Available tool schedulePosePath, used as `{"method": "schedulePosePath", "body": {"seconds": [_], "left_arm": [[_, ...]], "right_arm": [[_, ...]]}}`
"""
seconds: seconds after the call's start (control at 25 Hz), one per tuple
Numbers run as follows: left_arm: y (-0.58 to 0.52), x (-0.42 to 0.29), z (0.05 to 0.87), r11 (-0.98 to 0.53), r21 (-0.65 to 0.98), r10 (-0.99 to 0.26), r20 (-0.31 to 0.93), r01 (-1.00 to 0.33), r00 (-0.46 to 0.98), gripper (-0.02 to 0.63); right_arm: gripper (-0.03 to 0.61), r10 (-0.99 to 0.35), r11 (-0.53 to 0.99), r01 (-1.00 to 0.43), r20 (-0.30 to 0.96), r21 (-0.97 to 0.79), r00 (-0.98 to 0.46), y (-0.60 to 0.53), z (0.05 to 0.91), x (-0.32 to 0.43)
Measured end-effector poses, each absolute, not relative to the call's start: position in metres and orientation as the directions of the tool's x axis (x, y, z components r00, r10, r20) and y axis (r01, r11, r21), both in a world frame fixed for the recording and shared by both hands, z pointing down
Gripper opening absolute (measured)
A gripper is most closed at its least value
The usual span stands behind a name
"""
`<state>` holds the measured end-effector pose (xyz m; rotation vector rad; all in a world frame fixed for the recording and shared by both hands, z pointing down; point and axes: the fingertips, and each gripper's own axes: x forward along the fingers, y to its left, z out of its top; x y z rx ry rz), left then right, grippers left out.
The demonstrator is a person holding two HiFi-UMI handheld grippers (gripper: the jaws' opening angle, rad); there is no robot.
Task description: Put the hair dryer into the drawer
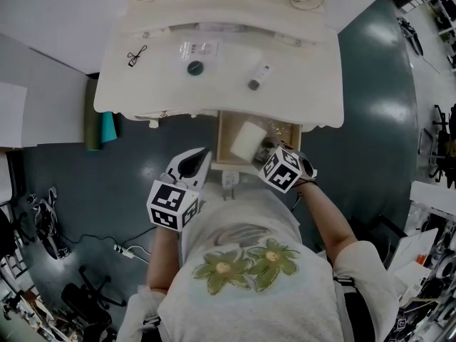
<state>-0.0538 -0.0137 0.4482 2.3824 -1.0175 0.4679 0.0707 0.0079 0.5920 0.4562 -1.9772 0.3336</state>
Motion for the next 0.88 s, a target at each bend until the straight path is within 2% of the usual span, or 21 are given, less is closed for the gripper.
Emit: {"method": "schedulePosePath", "body": {"seconds": [0.88], "left_arm": [[-0.012, -0.062, 0.452, -0.567, 0.315, -0.584, 0.498, -0.761, 0.641, 0.008]], "right_arm": [[0.218, -0.128, 0.911, -0.412, 0.922, -0.037, -0.364, 0.006, 0.613, 0.069]]}}
